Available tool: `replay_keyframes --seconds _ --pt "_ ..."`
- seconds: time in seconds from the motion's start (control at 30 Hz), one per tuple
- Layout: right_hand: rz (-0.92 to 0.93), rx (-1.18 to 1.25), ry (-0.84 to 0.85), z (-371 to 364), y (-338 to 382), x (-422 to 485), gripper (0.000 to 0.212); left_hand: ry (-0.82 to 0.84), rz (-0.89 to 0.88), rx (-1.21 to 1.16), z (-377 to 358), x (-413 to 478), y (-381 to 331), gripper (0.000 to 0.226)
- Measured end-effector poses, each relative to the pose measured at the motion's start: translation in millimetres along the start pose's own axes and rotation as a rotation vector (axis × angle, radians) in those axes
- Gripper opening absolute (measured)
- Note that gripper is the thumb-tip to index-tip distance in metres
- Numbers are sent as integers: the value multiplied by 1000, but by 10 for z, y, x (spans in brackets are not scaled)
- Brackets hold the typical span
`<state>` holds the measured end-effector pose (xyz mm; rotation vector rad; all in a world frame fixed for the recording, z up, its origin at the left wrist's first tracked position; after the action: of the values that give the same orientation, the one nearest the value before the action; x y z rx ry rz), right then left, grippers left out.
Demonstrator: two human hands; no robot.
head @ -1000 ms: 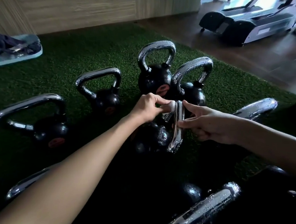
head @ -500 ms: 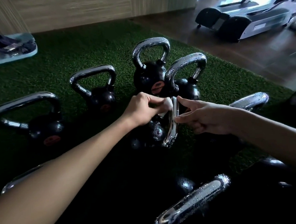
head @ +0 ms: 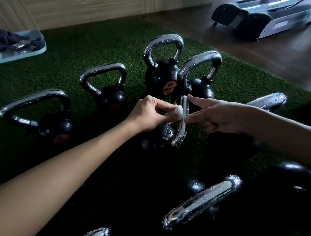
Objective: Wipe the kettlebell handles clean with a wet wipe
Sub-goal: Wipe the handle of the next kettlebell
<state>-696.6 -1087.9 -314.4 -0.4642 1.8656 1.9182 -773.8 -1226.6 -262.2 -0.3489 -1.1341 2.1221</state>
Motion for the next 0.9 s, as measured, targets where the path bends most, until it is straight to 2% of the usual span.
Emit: replay_keyframes --seconds 0.2,0.3,0.53,0.73,0.8,0.9 --pt "3 -13 -3 15 -16 -41 112 112 -13 15 -95 -416 103 32" --pt "6 -11 -12 19 -2 -44 111 112 -6 -56 -150 -469 172 29" --pt "-10 -18 -1 -46 -3 -86 124 99 5 16 -108 -628 489 26" --pt "-1 -26 -78 -60 59 -72 109 84 -115 170 -25 -598 412 20" --pt "10 -39 -142 -102 131 -60 102 26 -95 225 196 -536 443 18" --pt "11 -75 -202 -276 301 12 94 -173 87 124 743 -476 573 27"
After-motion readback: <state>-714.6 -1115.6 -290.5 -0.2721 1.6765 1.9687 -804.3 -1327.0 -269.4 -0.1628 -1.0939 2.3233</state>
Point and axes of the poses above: each hand's wrist, its own x-axis towards the middle knuckle, its own z-axis out of the back of the hand, y = z × x, the point moved 10 cm from there along x, towards the middle knuckle, and after that the axes turned 4 degrees about -y, right-handed, at the moved point
